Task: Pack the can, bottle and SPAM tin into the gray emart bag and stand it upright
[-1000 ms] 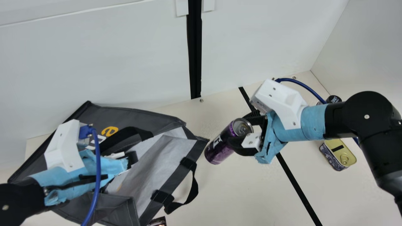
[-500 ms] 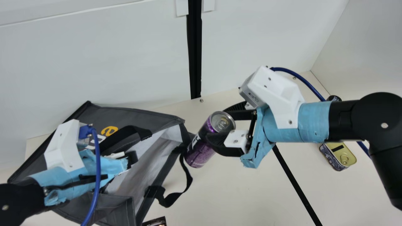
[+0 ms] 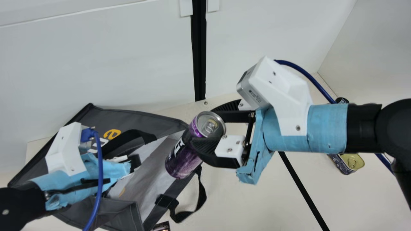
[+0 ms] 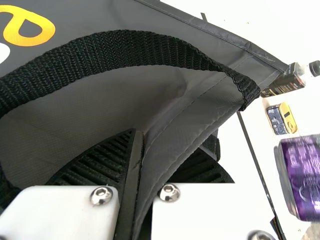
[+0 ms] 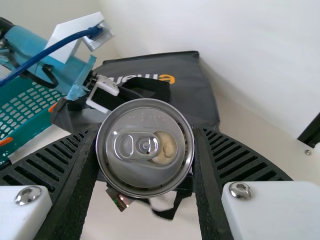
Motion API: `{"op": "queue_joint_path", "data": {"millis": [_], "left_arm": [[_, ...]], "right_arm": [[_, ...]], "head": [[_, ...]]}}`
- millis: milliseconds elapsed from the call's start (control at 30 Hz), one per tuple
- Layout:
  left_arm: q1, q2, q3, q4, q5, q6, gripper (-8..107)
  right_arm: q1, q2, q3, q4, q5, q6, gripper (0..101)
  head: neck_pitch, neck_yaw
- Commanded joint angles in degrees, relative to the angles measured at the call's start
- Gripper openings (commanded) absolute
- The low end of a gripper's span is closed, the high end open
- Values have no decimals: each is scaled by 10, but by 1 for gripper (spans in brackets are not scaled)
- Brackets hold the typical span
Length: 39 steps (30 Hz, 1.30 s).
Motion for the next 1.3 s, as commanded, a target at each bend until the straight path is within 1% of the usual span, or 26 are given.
{"op": "queue_joint_path", "data": {"millis": [0, 467, 933, 1267], "left_arm": [[0, 0, 0, 0, 0, 0, -8], [0, 0, 0, 0, 0, 0, -8], [0, 0, 0, 0, 0, 0, -8], [0, 0, 0, 0, 0, 0, -8]], "right_arm": [[5, 0, 2, 0, -2, 3, 0], [27, 3, 30, 15, -2, 5, 0], [12, 28, 54, 14, -2, -47, 0], [5, 52, 52, 22, -2, -72, 0]], "head": [[-13, 0], [-13, 0], [-13, 0], [-13, 0]]}}
